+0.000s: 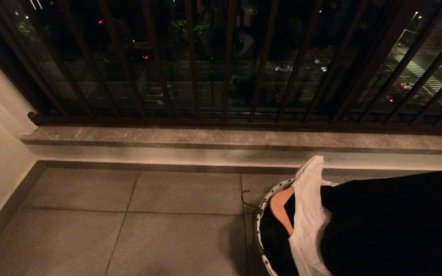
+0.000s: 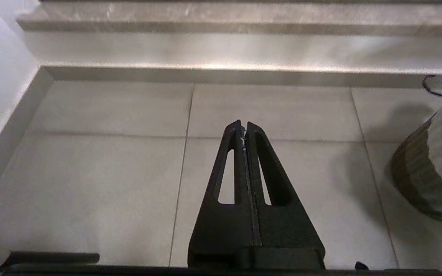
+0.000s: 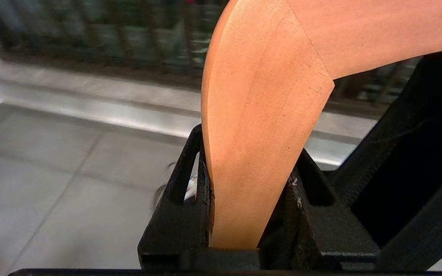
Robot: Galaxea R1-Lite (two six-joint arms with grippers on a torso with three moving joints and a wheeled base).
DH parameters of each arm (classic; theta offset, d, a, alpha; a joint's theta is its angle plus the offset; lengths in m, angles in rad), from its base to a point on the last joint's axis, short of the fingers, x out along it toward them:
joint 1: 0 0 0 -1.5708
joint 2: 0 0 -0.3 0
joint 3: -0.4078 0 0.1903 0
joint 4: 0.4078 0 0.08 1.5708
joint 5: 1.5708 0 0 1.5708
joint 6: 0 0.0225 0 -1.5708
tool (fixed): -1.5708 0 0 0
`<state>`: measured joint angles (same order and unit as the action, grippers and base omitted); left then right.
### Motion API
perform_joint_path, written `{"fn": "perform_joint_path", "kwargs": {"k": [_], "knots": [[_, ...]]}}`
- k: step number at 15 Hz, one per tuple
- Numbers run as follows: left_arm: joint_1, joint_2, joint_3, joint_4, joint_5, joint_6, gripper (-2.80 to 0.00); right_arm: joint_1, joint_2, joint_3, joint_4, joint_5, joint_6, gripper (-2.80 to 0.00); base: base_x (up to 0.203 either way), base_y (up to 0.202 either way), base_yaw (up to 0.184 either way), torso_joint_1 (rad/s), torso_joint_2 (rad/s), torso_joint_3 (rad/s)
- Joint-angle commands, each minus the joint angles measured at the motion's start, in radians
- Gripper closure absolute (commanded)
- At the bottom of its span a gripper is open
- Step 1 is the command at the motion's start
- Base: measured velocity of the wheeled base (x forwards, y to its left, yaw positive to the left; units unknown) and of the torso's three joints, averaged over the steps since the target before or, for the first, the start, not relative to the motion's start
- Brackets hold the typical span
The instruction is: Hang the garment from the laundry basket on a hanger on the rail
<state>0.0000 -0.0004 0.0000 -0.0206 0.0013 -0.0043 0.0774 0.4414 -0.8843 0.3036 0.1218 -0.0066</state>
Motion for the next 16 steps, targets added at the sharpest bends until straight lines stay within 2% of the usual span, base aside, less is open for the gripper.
{"fn": "perform_joint_path", "kwargs": {"k": [1, 2, 3, 4, 11, 16], "knots": [[0.000, 0.000, 0.008, -0.001, 0.000, 0.000, 0.00, 0.000, -0.006, -0.026, 0.078, 0.018, 0.000, 0.00, 0.000, 0.000, 0.000, 0.001, 0.00, 0.211], [0.000, 0.000, 0.008, -0.001, 0.000, 0.000, 0.00, 0.000, -0.016, -0.068, 0.184, 0.052, 0.002, 0.00, 0.000, 0.000, 0.000, -0.002, 0.00, 0.191], [0.000, 0.000, 0.008, -0.001, 0.000, 0.001, 0.00, 0.000, -0.033, -0.087, 0.232, 0.119, 0.003, 0.00, 0.000, 0.000, 0.000, -0.002, 0.00, 0.198], [0.000, 0.000, 0.008, -0.001, 0.000, 0.001, 0.00, -0.001, -0.041, -0.082, 0.234, 0.137, 0.004, 0.00, 0.000, 0.000, 0.000, -0.004, 0.00, 0.195], [0.000, 0.000, 0.008, -0.001, 0.000, 0.001, 0.00, -0.001, -0.055, -0.024, 0.222, 0.145, 0.000, 0.00, 0.000, 0.000, 0.000, 0.001, 0.00, 0.205], [0.000, 0.000, 0.008, -0.001, 0.000, 0.001, 0.00, 0.000, -0.049, 0.027, 0.141, 0.144, 0.005, 0.00, 0.000, 0.000, 0.000, 0.002, 0.00, 0.205]]}}
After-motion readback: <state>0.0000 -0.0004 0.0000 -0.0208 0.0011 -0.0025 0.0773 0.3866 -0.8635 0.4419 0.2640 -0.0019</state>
